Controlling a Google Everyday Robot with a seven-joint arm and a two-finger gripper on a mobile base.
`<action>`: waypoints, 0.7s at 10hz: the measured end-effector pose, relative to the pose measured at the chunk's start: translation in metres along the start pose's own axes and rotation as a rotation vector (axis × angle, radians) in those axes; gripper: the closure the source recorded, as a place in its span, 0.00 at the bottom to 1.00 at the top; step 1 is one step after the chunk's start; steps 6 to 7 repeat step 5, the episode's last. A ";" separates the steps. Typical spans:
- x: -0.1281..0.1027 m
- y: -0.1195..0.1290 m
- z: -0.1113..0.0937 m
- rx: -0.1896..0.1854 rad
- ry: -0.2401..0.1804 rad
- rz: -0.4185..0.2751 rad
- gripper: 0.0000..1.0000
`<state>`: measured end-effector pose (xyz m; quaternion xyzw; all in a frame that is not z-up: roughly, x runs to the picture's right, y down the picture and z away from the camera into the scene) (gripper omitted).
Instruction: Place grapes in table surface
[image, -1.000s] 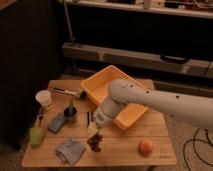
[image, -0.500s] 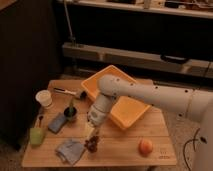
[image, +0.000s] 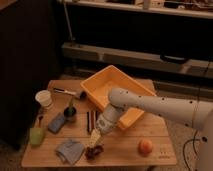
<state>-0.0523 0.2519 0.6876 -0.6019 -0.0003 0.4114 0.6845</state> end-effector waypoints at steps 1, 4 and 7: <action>0.002 -0.002 -0.002 0.006 -0.005 0.015 0.28; 0.005 -0.006 -0.007 -0.005 -0.039 0.046 0.28; 0.004 -0.005 -0.007 -0.005 -0.038 0.043 0.28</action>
